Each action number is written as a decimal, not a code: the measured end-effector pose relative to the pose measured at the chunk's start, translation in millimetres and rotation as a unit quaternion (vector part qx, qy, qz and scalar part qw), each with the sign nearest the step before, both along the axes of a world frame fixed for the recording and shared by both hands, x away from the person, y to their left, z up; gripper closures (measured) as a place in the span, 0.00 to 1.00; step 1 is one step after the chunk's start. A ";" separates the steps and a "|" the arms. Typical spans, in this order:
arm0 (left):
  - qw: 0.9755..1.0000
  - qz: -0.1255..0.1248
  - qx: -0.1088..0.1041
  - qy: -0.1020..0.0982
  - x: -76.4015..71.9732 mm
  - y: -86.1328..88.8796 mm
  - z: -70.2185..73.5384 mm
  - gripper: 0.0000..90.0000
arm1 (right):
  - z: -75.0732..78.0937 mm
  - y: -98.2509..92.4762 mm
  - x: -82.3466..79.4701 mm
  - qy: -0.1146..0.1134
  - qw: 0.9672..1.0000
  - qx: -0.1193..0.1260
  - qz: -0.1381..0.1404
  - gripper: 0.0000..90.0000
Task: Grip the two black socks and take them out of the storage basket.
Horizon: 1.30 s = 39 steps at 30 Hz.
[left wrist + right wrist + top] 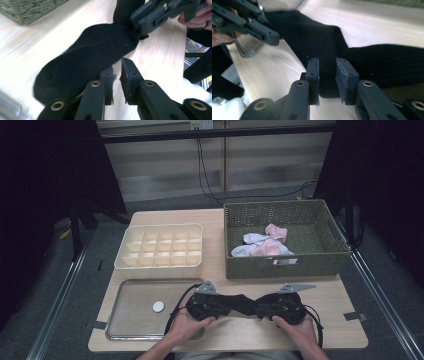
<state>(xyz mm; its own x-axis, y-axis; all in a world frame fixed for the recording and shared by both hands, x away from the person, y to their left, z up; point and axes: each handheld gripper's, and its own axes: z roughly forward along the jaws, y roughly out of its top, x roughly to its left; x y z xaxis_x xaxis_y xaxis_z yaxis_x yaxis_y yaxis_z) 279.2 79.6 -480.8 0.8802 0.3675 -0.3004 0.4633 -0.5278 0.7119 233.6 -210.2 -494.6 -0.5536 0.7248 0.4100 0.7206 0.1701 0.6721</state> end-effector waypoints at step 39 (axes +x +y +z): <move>0.999 0.014 0.038 -0.010 7.3 18.3 -16.7 0.78 | -7.0 -57.8 2.4 -0.035 0.990 -0.095 -0.097 0.80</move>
